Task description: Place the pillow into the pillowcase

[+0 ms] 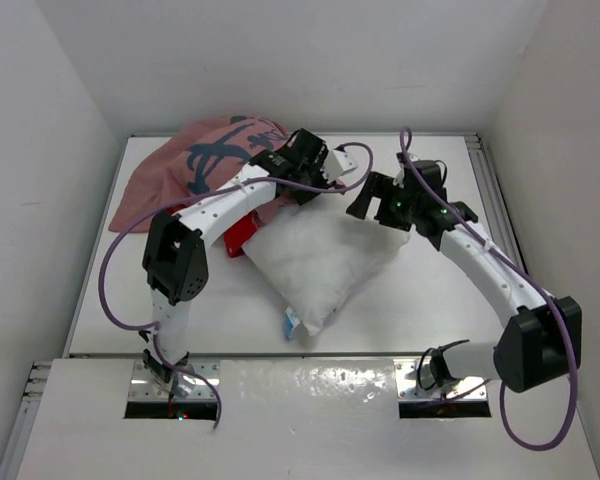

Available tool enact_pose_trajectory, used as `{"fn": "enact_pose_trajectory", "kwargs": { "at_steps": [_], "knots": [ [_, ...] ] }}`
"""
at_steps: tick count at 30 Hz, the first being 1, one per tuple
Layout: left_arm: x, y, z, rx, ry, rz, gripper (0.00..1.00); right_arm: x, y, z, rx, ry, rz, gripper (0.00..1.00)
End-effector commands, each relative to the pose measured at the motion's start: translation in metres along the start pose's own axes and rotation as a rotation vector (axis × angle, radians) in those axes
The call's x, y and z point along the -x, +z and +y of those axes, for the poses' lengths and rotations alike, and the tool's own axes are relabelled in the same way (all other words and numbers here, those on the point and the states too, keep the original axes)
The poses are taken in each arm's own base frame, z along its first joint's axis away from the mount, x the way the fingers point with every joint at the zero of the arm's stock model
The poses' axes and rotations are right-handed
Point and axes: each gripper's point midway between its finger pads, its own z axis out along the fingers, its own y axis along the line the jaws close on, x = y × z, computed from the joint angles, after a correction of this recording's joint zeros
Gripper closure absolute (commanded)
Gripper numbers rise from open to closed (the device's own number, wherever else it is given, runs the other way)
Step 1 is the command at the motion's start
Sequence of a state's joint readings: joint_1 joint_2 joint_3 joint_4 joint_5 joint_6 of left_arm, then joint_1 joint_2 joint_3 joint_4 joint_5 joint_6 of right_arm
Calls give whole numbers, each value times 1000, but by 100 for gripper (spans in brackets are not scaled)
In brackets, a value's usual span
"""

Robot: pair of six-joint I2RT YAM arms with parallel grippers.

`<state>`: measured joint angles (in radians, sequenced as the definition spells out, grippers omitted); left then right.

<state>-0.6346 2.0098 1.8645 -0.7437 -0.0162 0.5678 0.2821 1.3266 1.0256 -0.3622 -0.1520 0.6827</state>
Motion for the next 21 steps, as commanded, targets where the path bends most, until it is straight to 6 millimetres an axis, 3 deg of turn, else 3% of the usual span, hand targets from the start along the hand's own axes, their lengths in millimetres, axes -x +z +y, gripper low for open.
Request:
{"fn": "enact_pose_trajectory", "kwargs": {
  "at_steps": [1,2,6,8,10,12,13,14,17,18,21],
  "knots": [
    [13,-24,30,133,0,-39,72,-30,0,12,61,-90,65,1],
    [13,-27,27,122,-6,-43,82,-41,2,15,85,-109,48,1],
    [24,-47,13,58,-12,-95,100,-64,13,32,149,-136,22,1],
    [32,-60,8,46,-10,-117,100,-76,21,49,201,-128,27,1],
    [41,-77,4,46,-4,-137,100,-93,36,52,197,-84,78,1],
    [53,-86,-6,-11,0,-182,100,-91,50,68,259,-39,57,3],
    [59,-96,-11,-27,6,-200,100,-93,50,79,312,15,75,11],
    [65,-102,-15,-50,8,-223,100,-81,52,92,370,32,34,40],
    [76,-123,-23,-83,23,-265,100,-60,53,107,416,101,-21,95],
    [78,-129,-23,-87,25,-276,100,-53,51,110,424,112,-42,100],
    [88,-149,-26,-98,43,-326,100,-24,35,131,494,100,-118,100]
  ]
}}
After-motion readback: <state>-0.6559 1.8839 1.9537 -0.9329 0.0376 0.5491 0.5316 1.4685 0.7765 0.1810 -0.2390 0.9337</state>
